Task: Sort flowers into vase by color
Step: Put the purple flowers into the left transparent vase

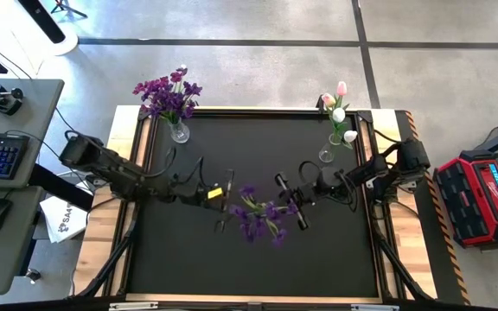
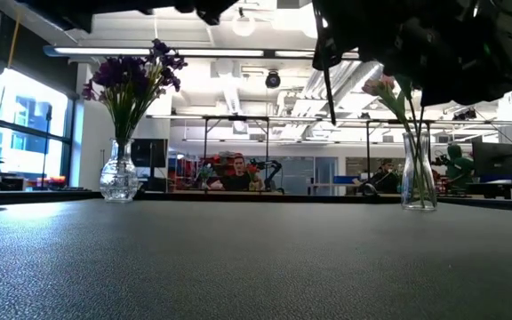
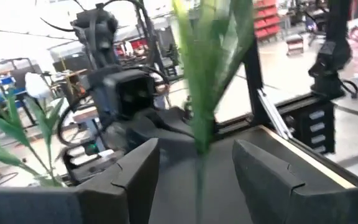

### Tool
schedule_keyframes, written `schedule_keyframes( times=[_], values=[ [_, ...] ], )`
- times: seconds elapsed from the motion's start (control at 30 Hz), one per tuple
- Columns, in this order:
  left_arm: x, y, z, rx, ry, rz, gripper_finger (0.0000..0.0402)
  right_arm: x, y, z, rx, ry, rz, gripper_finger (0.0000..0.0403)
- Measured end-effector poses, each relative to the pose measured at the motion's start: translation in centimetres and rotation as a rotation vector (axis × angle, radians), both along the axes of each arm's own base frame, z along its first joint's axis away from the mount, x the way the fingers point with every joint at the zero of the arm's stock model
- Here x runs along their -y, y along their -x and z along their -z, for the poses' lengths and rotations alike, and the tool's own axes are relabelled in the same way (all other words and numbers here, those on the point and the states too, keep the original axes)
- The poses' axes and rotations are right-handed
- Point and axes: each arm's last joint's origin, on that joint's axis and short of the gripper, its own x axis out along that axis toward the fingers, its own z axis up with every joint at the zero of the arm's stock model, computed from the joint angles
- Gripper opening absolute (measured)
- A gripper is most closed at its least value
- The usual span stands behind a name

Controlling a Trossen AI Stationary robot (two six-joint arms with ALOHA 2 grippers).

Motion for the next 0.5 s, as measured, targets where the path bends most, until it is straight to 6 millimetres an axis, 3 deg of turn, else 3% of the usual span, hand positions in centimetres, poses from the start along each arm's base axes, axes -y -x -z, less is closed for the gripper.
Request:
schedule_keyframes(
  times=[0.23, 0.5],
  values=[
    [-1.0, -2.3, -0.1, -0.024, 0.013, 0.066, 0.0219, -0.1, -0.1, 0.5, -0.062, -0.015, -0.006, 0.0000],
    [-0.7, -4.1, 0.7, -0.095, -0.007, 0.068, 0.0223, -0.4, -0.7, 0.5, -0.102, -0.008, -0.013, 0.0000]
  ],
)
